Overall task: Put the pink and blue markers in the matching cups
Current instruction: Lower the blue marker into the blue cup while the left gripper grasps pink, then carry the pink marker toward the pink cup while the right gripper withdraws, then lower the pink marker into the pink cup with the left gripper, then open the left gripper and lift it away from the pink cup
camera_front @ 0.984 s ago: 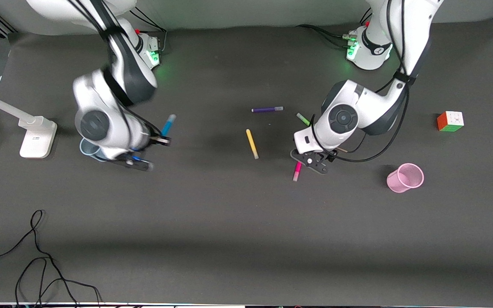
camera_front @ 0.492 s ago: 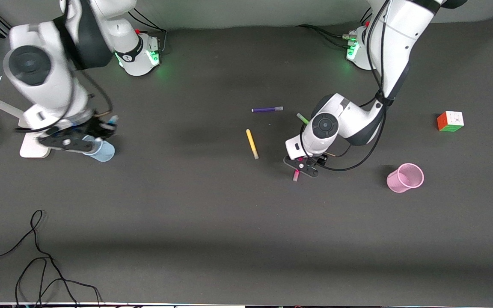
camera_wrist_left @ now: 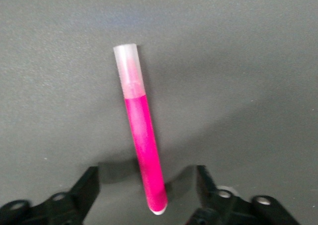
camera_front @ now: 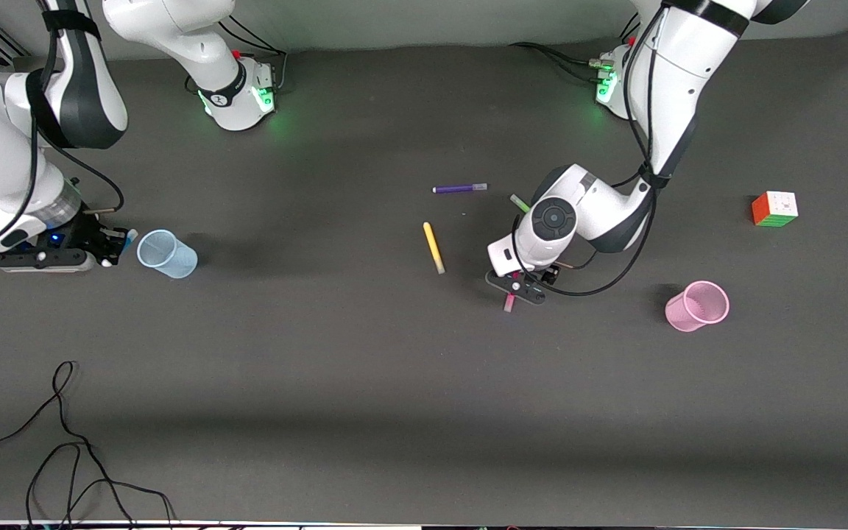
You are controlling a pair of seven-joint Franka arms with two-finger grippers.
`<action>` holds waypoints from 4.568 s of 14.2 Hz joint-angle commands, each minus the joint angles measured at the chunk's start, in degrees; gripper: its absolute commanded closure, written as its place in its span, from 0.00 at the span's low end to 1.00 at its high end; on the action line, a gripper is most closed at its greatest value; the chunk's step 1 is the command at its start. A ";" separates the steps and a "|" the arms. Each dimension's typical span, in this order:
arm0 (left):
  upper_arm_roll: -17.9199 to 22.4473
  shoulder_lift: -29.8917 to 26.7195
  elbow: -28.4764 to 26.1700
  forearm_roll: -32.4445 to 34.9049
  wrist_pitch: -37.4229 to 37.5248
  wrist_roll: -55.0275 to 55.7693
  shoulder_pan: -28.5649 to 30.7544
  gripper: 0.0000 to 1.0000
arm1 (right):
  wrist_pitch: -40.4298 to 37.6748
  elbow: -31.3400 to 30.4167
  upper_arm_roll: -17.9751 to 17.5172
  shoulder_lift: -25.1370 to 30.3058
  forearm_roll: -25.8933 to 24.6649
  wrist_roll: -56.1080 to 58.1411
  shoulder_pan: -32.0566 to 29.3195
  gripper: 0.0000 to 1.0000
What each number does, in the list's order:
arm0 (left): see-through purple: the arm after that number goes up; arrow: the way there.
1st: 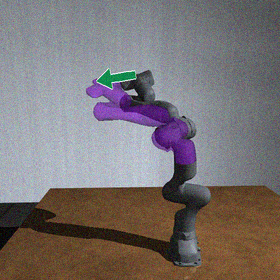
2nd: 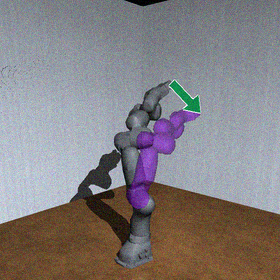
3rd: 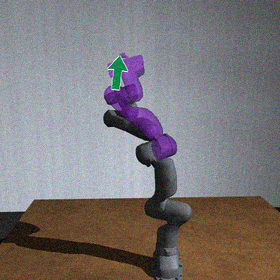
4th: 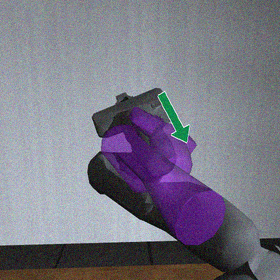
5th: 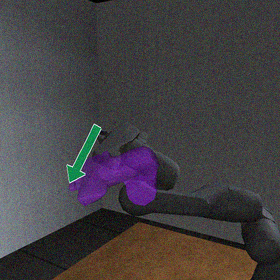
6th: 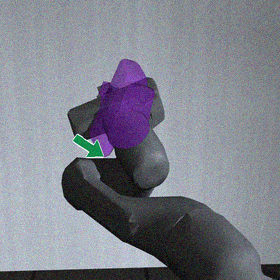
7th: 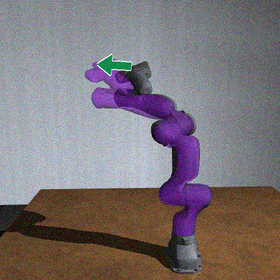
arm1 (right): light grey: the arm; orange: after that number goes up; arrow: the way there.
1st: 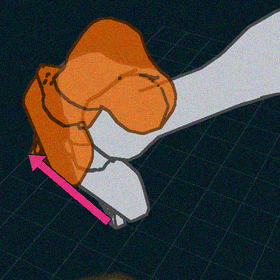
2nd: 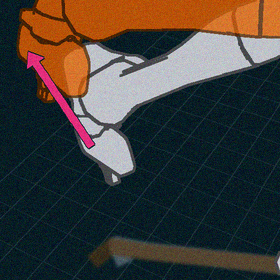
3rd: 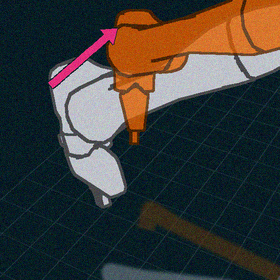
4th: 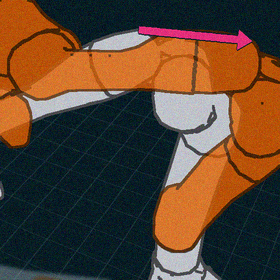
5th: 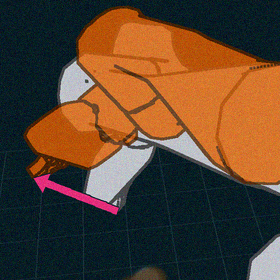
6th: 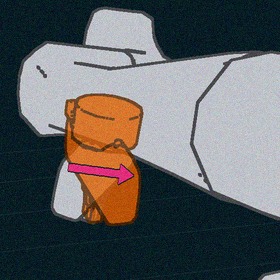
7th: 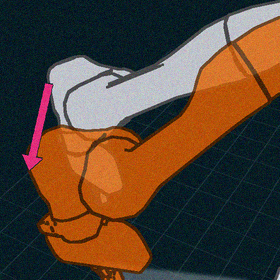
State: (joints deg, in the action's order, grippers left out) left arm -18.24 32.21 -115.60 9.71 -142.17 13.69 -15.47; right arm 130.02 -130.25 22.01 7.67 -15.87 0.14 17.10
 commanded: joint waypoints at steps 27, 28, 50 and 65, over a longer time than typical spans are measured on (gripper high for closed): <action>0.49 -18.06 22.79 -7.51 58.13 -8.13 28.02 1.00 | -5.67 2.68 -3.19 -0.65 9.06 1.71 0.83 0.00; 0.49 -17.89 22.71 -6.99 59.19 -9.80 29.35 1.00 | -12.53 7.42 -4.95 -0.64 12.49 1.62 0.75 0.00; 0.58 9.10 36.50 3.30 68.35 -12.28 29.71 1.00 | -35.89 29.88 -9.71 -1.96 20.26 0.74 -1.37 0.00; -0.12 0.16 39.68 3.39 67.91 -7.71 29.45 0.00 | -31.15 30.23 -9.71 -4.07 14.99 -5.38 -1.19 0.00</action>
State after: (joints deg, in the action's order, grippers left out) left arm -18.23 37.81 -73.69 13.05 -74.85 4.81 14.67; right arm 97.95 -100.48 12.56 3.41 0.01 -0.83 15.75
